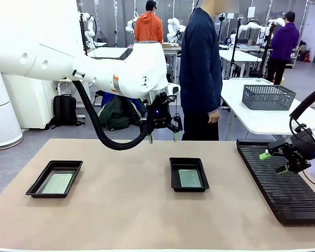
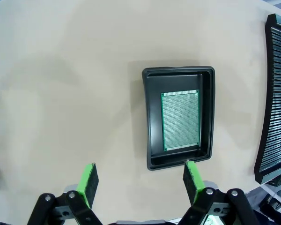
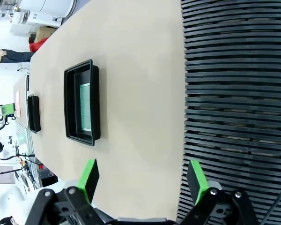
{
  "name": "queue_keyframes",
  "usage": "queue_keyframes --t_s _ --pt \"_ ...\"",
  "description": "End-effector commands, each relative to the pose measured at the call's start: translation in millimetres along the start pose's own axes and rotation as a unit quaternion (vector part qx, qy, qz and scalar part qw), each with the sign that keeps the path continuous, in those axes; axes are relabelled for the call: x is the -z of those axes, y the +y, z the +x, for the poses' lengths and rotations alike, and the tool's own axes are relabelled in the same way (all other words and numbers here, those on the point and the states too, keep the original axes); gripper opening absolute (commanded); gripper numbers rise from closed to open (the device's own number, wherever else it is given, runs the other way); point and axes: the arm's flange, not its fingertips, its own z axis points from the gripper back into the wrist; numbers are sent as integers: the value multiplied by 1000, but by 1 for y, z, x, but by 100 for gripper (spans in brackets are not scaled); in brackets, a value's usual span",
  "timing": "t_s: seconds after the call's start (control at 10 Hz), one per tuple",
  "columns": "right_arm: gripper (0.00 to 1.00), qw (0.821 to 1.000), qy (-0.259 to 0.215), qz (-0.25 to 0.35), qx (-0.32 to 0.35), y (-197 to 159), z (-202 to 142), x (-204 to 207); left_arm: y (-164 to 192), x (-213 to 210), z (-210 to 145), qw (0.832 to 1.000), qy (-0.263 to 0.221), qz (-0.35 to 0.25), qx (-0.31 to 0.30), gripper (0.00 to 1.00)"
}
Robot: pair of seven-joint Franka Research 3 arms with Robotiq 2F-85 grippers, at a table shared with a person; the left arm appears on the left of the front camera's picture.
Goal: Inspect and transfer BCBs to ESD trays.
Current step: Pick up the ESD tray and place it on the left side of the table.
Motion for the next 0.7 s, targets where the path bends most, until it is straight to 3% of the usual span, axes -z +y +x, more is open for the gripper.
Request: queue_keyframes --t_s 0.0,0.6 --pt "100 1000 3 -4 6 7 0 3 -8 23 1 1000 -9 3 -4 97" --pt "100 1000 3 -4 6 7 0 3 -25 101 7 1000 16 26 3 97"
